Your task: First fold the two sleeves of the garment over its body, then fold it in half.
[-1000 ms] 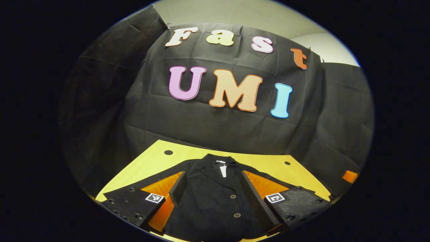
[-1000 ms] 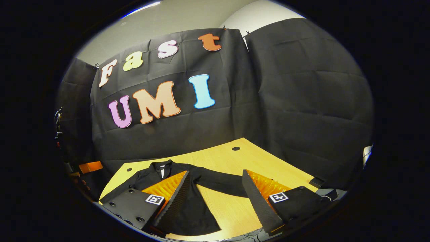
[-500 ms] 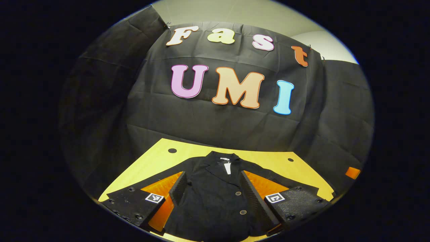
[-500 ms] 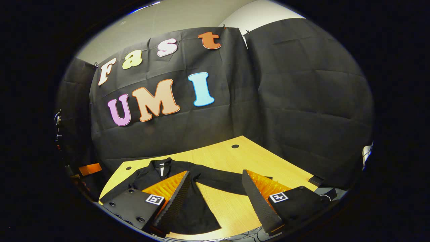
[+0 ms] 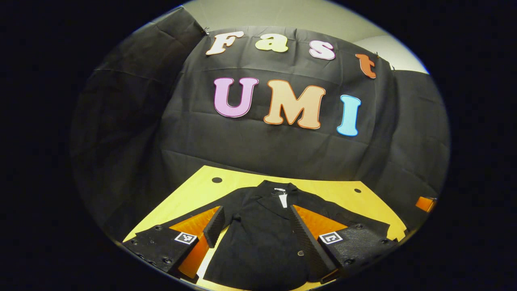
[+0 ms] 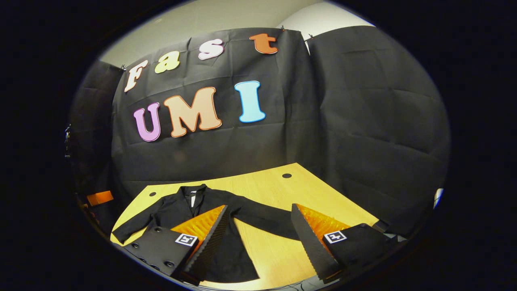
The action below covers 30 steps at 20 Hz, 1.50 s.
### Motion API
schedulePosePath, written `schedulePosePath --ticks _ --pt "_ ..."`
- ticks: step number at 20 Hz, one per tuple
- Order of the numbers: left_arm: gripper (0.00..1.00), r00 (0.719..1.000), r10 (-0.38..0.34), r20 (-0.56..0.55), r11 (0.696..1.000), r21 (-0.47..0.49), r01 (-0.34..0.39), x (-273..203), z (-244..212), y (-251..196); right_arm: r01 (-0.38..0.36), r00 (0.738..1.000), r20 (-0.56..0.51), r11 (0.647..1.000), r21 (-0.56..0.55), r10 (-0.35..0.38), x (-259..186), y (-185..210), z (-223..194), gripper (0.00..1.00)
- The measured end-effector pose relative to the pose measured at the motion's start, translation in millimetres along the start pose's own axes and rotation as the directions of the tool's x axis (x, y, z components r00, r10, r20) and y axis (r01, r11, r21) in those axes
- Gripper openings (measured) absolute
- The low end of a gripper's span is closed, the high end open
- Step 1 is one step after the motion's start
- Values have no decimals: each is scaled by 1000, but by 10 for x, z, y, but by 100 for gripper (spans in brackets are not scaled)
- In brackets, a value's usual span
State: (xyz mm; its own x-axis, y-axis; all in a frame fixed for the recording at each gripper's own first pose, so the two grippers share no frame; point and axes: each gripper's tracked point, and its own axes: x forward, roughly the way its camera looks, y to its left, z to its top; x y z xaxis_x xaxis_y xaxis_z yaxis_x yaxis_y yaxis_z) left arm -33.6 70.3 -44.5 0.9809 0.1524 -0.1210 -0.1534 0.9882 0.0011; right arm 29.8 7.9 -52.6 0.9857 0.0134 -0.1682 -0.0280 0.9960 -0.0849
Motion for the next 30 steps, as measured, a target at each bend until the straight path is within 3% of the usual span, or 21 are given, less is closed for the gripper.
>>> schedulePosePath --ticks 5,14,19,24,26,27,30 --pt "93 998 58 -3 998 -27 -58 -50 -19 126 -9 1000 -18 1000 21 9 252 -99 21 98" --pt "93 979 205 -9 979 -8 -205 -291 -143 396 74 990 -119 997 -6 -75 1091 -900 -474 97" --pt "93 964 266 -4 964 22 -266 -389 -133 460 117 940 -327 992 53 -93 1603 -1257 -1205 93" --pt "93 953 304 -12 951 60 -303 -462 -191 433 157 883 -450 987 15 -134 1869 -1556 -1654 99" --pt "93 949 314 -17 947 78 -311 -501 -208 395 153 871 -472 988 0 -135 1903 -1613 -1761 99" --pt "94 948 317 -18 946 81 -315 -521 -214 380 149 868 -478 989 -7 -134 1925 -1627 -1810 94" --pt "94 945 325 -20 943 75 -323 -569 -237 338 128 877 -461 991 -48 -136 1934 -1661 -1829 98"
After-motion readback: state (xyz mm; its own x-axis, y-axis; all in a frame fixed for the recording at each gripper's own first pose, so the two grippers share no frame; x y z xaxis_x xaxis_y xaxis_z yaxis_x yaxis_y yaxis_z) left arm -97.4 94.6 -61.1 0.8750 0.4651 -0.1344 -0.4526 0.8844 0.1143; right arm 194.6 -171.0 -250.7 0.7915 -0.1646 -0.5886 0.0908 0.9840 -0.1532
